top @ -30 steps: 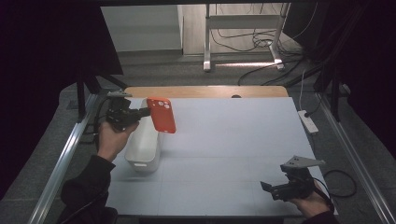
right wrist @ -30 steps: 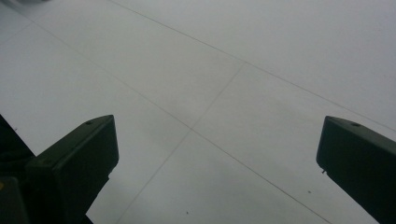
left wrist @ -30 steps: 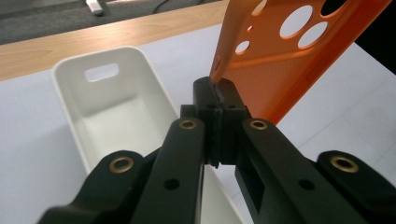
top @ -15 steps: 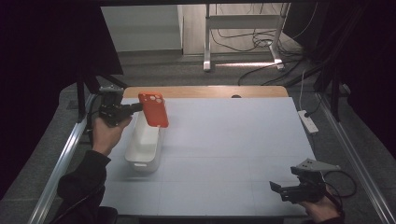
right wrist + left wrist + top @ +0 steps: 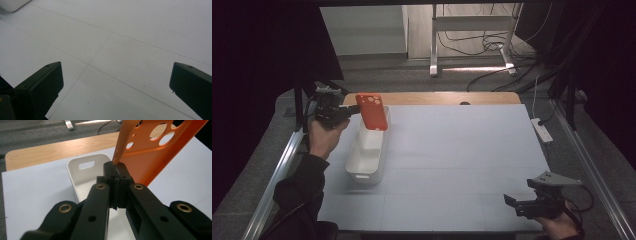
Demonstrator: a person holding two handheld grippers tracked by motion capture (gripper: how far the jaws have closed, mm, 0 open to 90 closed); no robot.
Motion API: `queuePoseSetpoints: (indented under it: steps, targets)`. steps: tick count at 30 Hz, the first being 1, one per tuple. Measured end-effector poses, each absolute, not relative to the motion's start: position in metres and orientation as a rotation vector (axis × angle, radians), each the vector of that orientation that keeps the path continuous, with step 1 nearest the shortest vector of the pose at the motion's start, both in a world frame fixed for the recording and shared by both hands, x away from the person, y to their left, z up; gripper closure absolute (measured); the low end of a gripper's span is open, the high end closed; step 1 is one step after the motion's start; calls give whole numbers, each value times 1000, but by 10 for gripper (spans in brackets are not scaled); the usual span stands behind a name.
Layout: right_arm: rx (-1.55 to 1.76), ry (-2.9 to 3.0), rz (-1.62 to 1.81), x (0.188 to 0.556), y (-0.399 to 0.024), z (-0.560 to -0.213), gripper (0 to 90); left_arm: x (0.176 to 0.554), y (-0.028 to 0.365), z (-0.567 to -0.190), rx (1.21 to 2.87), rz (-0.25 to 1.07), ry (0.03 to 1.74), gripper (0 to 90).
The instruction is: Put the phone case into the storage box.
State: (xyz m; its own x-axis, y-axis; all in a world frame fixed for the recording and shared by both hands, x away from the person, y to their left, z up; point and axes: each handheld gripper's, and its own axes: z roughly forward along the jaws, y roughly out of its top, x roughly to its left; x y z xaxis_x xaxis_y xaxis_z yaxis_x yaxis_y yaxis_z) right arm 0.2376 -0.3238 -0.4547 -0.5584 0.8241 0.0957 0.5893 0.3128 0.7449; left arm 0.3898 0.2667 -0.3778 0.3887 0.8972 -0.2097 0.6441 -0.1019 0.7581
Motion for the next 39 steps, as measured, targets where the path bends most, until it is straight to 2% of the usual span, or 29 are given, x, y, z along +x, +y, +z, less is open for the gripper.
queuePoseSetpoints:
  steps: [18,39]
  targets:
    - [1263,2306,1073,238,-322,-455,9,412,274,-391,1826,433,1396,896]
    - [1256,2315,1077,238,-322,-456,10,440,270,-421,1831,406,1448,896]
